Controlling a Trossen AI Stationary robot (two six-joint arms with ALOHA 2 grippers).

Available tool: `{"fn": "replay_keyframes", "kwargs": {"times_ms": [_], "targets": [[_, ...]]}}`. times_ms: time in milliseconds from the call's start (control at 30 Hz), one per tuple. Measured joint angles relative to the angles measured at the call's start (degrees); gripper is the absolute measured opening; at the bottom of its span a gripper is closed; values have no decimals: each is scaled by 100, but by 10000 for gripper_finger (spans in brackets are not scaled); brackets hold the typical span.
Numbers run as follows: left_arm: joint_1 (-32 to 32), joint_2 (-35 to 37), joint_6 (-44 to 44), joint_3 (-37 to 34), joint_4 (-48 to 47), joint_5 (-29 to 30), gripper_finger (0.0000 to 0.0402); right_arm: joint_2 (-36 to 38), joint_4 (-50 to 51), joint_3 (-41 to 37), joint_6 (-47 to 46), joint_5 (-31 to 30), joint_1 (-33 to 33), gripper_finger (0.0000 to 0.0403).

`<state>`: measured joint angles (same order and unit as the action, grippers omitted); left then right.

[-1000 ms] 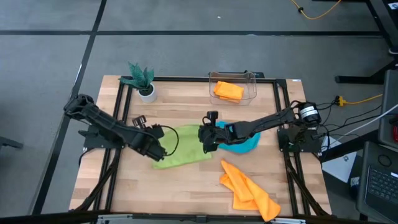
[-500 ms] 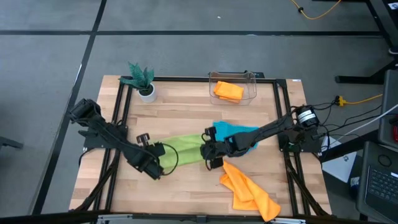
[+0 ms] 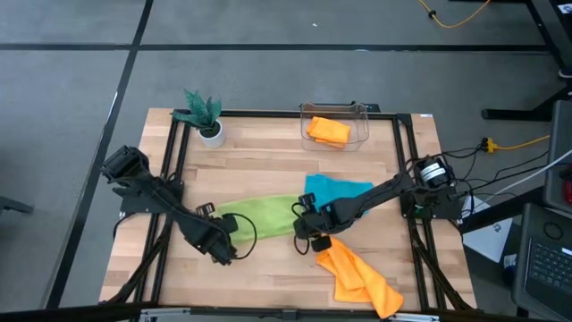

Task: Fold microfiber towels
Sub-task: Fold the green microfiber towel

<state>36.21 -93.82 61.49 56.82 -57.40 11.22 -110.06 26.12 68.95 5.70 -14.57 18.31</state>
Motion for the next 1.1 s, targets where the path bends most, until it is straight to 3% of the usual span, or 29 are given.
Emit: {"fn": "replay_keyframes", "kwargs": {"times_ms": [200, 400, 600, 833, 1100], "targets": [[-35, 0, -177, 130, -96, -310, 132, 178, 54, 54, -239, 734, 0, 65], [-135, 4, -581, 566, -366, -995, 143, 203, 606, 236, -108, 1704, 0, 74], [-495, 4, -1375, 706, -344, -466, 142, 347, 740, 249, -66, 1247, -76, 69], [-978, 4, -2333, 706, -339, -469, 141, 625, 1120, 249, -90, 1502, -357, 65], [-1426, 7, -3384, 706, 449, -336, 141, 620, 76, -405, 362, 1527, -1054, 64]]}}
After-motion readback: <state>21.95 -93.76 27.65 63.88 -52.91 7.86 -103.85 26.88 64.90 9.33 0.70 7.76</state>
